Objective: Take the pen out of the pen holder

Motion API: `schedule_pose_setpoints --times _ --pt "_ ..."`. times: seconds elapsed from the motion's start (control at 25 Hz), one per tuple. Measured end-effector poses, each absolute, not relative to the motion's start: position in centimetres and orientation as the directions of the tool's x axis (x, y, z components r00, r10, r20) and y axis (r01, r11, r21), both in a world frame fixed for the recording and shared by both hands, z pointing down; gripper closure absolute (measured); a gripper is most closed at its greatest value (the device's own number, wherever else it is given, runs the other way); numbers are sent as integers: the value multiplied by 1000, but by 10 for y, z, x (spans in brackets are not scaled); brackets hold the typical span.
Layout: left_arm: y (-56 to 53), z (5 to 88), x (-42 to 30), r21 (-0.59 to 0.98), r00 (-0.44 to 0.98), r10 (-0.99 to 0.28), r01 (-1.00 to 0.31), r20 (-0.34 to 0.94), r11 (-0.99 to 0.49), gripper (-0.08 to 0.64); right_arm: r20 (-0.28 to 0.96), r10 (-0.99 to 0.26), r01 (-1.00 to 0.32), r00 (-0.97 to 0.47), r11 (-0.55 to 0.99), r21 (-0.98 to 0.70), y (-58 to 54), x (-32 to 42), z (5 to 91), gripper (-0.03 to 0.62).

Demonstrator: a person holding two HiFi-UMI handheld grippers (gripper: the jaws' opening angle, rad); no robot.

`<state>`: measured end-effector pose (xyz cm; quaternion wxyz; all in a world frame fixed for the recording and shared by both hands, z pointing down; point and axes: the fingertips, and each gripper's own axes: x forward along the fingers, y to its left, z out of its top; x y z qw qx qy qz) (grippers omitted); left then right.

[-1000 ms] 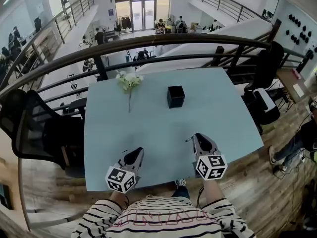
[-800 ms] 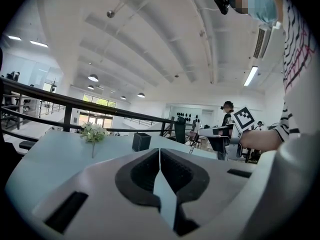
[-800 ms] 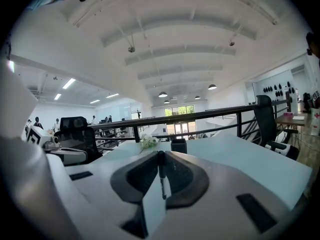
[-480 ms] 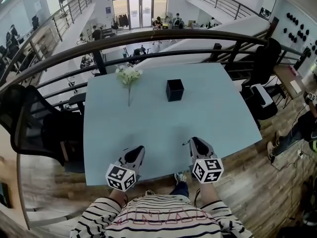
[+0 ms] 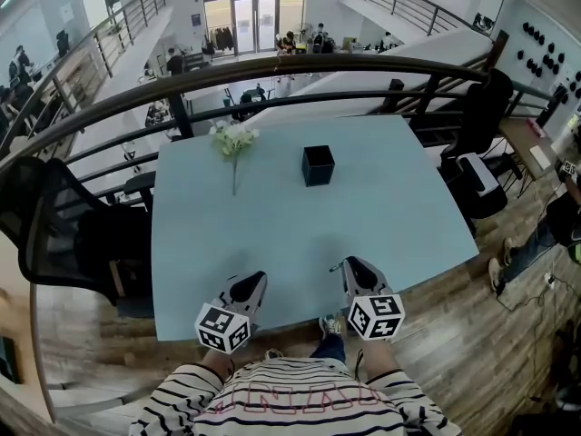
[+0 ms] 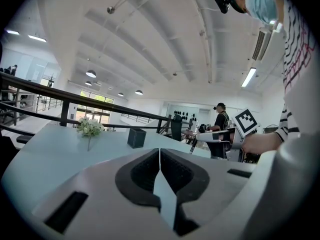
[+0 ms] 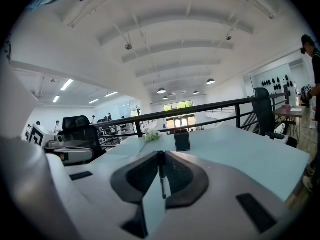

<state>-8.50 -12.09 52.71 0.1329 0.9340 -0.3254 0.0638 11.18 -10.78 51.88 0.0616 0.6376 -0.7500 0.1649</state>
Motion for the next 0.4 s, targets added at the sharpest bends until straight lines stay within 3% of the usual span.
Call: schedule_pose_setpoints --times 0.4 --pt "-125 531 -75 218 782 -588 -623 207 -751 529 307 -930 -973 -202 155 -170 -113 113 520 534"
